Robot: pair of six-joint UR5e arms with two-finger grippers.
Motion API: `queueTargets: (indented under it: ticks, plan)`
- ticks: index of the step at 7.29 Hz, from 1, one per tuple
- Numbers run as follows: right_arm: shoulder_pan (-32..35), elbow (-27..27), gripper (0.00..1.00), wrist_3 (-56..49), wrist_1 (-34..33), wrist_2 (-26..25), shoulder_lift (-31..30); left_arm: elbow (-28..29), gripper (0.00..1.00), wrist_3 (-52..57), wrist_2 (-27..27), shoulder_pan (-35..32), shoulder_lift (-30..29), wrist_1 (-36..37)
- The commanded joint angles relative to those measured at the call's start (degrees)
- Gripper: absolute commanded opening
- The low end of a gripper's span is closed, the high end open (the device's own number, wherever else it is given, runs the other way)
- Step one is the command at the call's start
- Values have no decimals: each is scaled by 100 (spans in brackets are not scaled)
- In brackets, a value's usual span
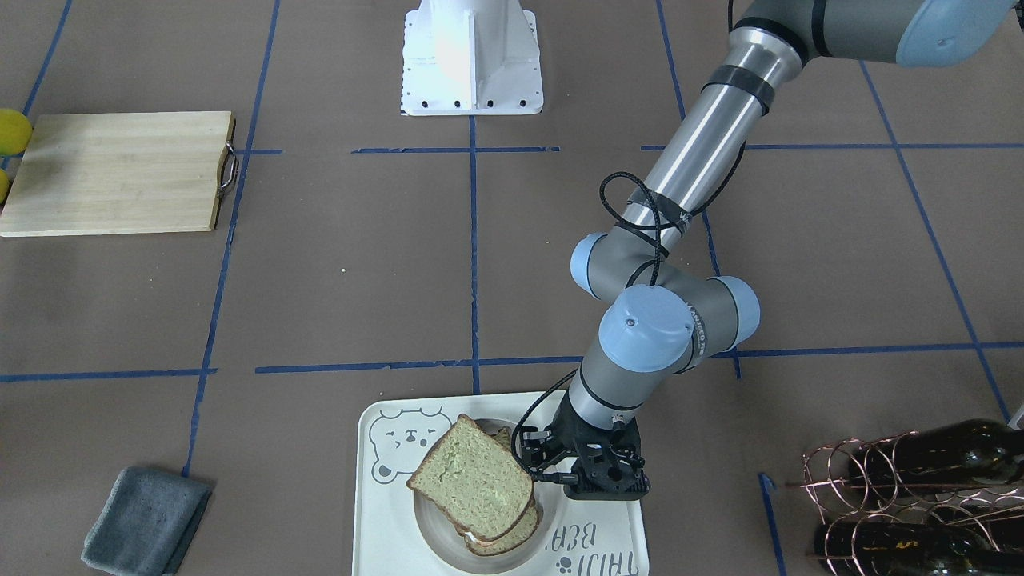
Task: Make sandwich and place on tray
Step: 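Release the plate on the tray and withdraw the left arm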
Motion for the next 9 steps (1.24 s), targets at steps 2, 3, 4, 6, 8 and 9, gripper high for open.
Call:
queueTargets:
  ticks: [2,3,4,6,8,9]
  plan:
    - [0,-47,100,38,-4,-12,32,-836,100,831,-381,-284,236,573]
    - [0,-47,100,64,-4,-12,58,-1634,100,1156,-410,-407,621,1179]
    - [0,-47,100,73,-4,-12,67,-2364,100,1499,-662,-617,964,1846]
    - [0,-30,100,109,-4,-12,76,-4243,100,2115,-1216,-970,2113,2912]
    - [8,75,100,117,-82,14,15,-6011,100,2834,-1787,-1408,3781,3083]
    - [61,145,100,65,-92,6,-81,-6654,100,3317,-1860,-1663,4554,3161]
